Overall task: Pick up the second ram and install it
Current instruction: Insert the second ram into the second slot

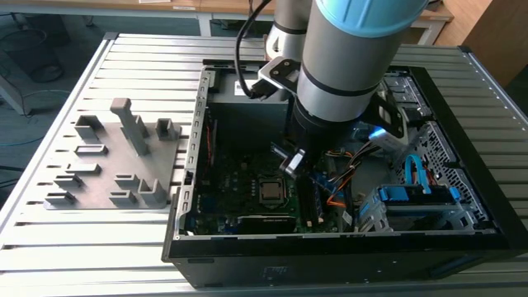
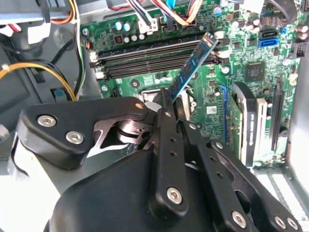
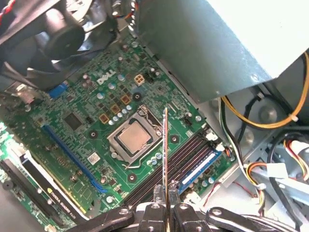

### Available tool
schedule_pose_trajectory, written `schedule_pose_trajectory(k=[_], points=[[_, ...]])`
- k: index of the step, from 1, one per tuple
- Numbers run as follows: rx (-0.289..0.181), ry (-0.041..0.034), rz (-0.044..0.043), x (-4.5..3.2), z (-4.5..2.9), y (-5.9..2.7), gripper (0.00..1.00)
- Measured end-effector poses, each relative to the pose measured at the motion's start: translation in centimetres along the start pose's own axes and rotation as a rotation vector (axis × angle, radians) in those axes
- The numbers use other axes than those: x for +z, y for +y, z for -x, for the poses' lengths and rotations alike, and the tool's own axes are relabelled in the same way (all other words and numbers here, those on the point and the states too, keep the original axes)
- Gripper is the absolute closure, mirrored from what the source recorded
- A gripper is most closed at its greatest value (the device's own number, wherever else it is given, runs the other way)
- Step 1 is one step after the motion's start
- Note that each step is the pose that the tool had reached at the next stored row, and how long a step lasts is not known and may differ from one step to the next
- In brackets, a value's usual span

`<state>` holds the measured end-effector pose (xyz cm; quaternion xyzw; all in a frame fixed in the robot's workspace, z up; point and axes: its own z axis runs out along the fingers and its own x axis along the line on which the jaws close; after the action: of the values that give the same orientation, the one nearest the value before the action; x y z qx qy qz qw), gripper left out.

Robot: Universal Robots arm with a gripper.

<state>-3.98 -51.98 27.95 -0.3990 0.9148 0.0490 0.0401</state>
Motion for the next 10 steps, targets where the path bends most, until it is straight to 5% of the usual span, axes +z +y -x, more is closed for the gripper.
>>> schedule_pose_trajectory(k=[10], points=[[0.163,-0.0093,-0.0187,0.13,-0.01,-0.01,0.86]])
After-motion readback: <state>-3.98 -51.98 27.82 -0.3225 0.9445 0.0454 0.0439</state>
